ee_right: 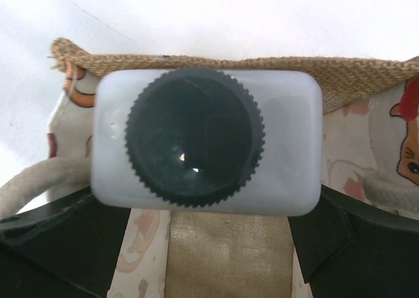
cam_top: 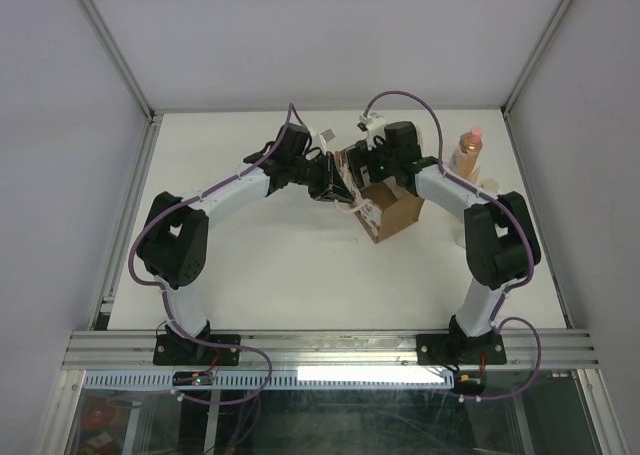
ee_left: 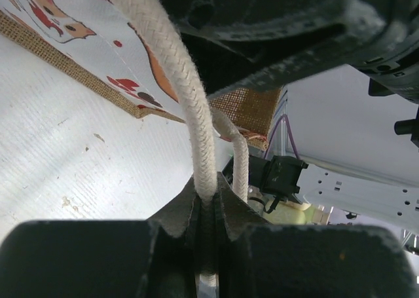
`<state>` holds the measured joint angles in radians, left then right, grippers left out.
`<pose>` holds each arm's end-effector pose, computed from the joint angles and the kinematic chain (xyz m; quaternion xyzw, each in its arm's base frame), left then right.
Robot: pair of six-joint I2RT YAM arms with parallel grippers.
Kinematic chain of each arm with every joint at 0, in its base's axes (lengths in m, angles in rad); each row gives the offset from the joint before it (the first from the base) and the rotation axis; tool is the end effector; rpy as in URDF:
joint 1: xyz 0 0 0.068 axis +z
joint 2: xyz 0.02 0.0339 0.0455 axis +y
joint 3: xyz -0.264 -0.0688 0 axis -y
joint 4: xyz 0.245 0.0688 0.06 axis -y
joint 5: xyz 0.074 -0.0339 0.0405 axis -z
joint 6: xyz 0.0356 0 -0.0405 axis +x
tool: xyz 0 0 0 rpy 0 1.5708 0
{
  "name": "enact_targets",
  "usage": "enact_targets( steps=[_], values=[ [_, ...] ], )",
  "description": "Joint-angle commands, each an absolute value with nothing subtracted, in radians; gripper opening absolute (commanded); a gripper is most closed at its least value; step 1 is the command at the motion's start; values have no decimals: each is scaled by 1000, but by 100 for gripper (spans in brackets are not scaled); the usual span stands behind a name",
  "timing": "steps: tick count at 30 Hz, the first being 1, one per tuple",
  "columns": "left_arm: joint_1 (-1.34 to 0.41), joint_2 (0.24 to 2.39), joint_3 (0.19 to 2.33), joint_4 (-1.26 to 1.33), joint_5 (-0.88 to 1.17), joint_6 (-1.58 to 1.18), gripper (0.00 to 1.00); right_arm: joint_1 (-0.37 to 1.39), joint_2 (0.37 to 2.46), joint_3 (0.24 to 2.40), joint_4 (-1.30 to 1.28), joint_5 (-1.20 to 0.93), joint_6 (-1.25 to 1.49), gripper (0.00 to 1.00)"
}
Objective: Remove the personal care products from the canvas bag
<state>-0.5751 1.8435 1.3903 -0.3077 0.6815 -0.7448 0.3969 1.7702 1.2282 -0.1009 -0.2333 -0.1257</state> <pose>0.3329 -0.2425 0.2443 0.0578 0.8743 -0.4703 0.1050 0.3658 0.1622 0.2322 -0.2798 0.8446 0.1632 0.4263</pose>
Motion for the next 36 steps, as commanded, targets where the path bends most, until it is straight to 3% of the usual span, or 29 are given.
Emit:
enact_targets(
  steps=[1,15,20,29,32,34,36],
  values=[
    [-579,1780,1378,-302,692,-736,0,408,1786,1264,8,-195,-149,93],
    [-578,1773,1370,-302,691,-727,0,423,1814,1228,164,-227,-198,92],
    [-578,1774,1371,-304,688,-728,0,423,1816,1246,142,-200,-211,82],
    [-578,1793,1388,-305,683,-732,0,423,1734,1265,80,-224,-181,31],
    [-578,1790,1386,-304,675,-736,0,423,1696,1287,45,-217,-145,20],
    [-578,1790,1384,-304,669,-736,0,423,1677,1309,18,-205,-106,2],
    [-578,1791,1381,-301,665,-739,0,422,1660,1327,-8,-186,-55,0]
  ],
)
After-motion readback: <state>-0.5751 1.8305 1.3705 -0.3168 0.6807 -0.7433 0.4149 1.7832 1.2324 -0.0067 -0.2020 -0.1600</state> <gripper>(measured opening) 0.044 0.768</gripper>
